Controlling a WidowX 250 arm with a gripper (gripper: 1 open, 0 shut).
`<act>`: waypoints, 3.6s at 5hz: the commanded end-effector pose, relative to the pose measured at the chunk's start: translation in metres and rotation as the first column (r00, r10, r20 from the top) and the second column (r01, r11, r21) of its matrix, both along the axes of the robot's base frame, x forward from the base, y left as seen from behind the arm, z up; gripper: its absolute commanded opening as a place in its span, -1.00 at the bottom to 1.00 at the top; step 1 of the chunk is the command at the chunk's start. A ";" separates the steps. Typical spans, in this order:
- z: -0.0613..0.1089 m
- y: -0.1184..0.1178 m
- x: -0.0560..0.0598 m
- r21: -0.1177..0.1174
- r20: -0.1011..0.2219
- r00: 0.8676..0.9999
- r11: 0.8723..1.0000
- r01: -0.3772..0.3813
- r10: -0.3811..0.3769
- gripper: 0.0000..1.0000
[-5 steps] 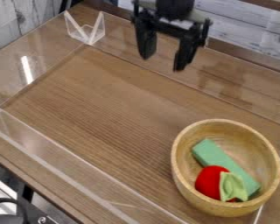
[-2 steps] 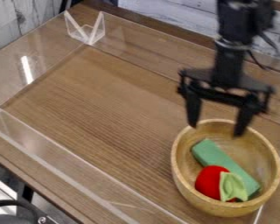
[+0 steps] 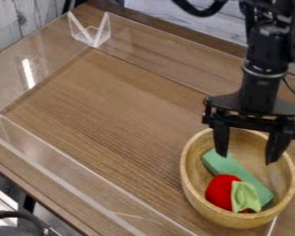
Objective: Remove the green stick from the brown bowl and put it on the table
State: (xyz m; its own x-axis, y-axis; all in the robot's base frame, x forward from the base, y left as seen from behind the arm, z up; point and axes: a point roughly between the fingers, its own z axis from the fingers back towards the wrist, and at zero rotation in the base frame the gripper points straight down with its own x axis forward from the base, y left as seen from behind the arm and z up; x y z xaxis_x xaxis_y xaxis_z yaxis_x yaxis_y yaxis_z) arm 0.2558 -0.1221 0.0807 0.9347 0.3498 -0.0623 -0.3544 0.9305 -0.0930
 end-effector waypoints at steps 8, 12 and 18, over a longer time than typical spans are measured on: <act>0.002 -0.016 0.003 -0.040 0.221 0.968 0.992 -0.116 0.123 1.00; -0.001 -0.015 0.006 -0.003 0.260 0.961 0.995 -0.099 0.097 1.00; -0.036 -0.006 -0.006 0.066 0.212 0.947 0.964 -0.258 0.239 1.00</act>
State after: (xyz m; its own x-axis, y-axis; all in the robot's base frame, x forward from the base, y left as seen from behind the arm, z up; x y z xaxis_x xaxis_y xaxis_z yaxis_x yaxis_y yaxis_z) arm 0.2499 -0.1259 0.0436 0.8066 0.5695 0.1584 -0.5613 0.8219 -0.0966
